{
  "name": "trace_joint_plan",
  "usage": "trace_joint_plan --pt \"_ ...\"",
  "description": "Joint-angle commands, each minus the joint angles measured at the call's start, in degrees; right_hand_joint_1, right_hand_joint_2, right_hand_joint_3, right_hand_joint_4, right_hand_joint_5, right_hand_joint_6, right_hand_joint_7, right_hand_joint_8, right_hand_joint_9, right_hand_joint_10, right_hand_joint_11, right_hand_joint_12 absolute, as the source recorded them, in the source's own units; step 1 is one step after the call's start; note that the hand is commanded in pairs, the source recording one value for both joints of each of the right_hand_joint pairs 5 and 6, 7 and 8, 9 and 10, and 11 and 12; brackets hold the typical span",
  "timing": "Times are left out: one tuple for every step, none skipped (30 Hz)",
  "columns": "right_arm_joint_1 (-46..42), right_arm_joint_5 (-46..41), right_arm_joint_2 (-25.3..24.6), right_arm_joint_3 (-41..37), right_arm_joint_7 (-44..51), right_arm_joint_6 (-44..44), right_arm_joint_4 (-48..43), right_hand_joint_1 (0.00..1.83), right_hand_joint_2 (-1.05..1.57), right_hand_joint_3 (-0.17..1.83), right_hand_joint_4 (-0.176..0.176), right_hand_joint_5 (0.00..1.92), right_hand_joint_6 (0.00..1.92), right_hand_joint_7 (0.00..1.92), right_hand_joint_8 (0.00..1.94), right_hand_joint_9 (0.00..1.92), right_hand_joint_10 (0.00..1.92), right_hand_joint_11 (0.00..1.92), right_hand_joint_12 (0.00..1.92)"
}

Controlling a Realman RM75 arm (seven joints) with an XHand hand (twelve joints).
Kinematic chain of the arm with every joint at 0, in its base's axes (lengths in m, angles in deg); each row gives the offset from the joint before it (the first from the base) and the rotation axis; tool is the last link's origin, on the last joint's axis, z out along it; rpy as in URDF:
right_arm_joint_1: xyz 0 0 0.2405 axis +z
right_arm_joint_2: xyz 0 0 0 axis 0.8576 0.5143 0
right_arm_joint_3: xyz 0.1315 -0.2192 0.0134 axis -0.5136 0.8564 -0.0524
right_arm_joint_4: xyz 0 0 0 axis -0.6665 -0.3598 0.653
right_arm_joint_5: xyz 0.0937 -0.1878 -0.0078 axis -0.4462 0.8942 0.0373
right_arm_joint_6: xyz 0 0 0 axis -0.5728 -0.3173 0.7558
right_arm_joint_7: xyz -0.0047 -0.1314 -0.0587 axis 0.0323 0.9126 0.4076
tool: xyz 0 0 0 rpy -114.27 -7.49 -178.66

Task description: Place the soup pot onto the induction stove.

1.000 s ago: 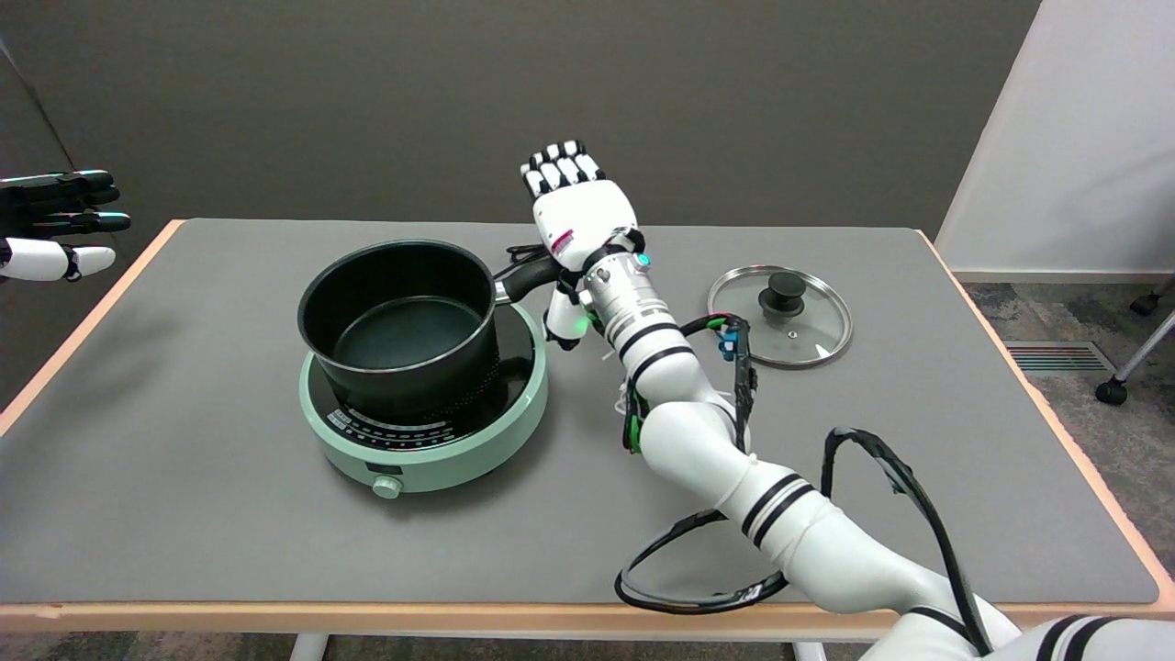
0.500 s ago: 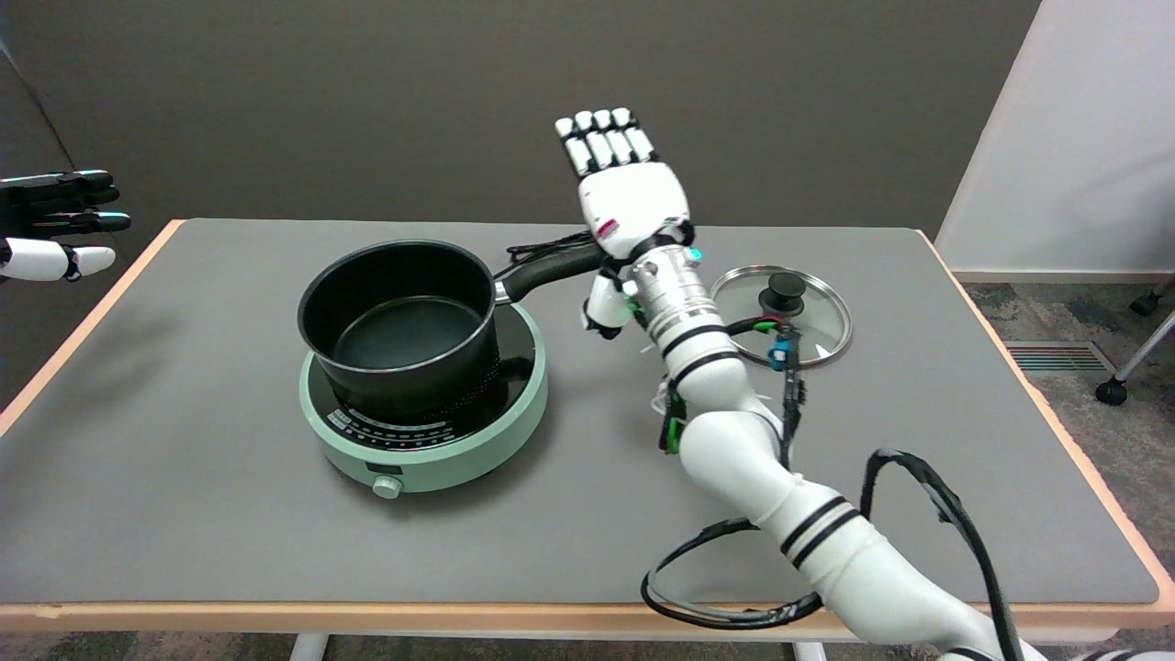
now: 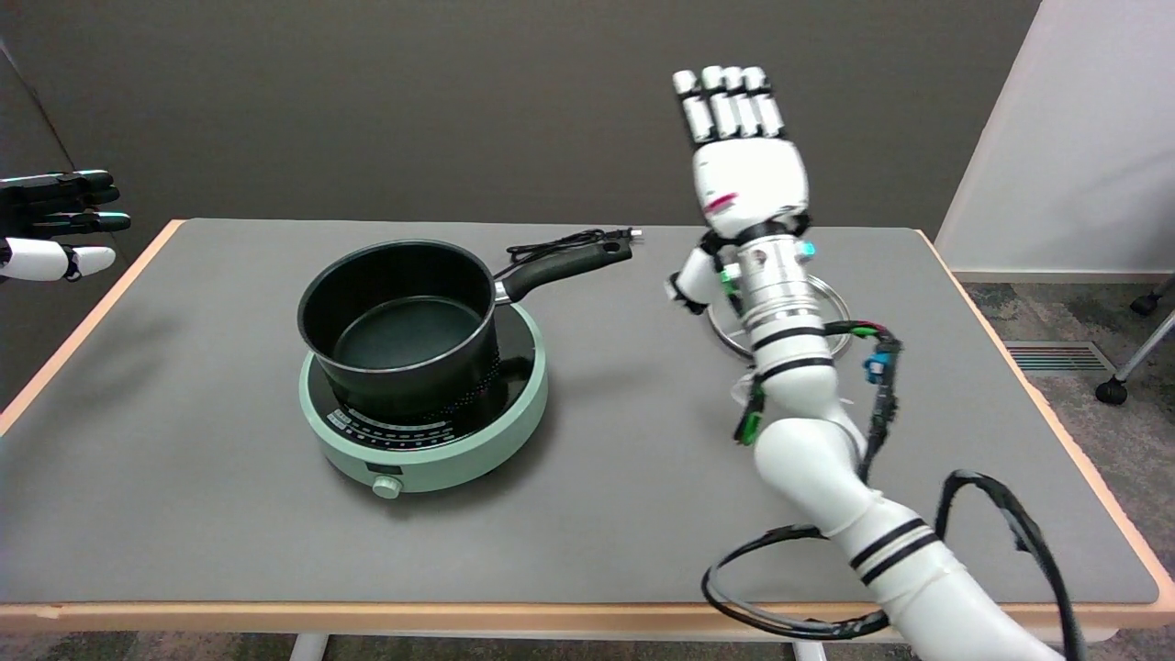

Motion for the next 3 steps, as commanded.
trace_joint_plan --pt "-4.7 -7.1 8.2 -11.4 -2.0 -6.6 -5.6 1.14 -0.62 1.51 0.176 0.01 0.01 0.01 0.01 0.01 0.01 0.01 0.01" --pt "-4.5 -7.2 8.6 -11.9 -2.3 -6.5 -5.5 1.14 -0.63 1.5 0.176 0.01 0.01 0.01 0.01 0.01 0.01 0.01 0.01" --pt "-4.0 -7.2 9.2 -13.0 -2.6 -6.3 -5.1 1.13 -0.64 1.49 0.176 0.01 0.01 0.01 0.01 0.01 0.01 0.01 0.01"
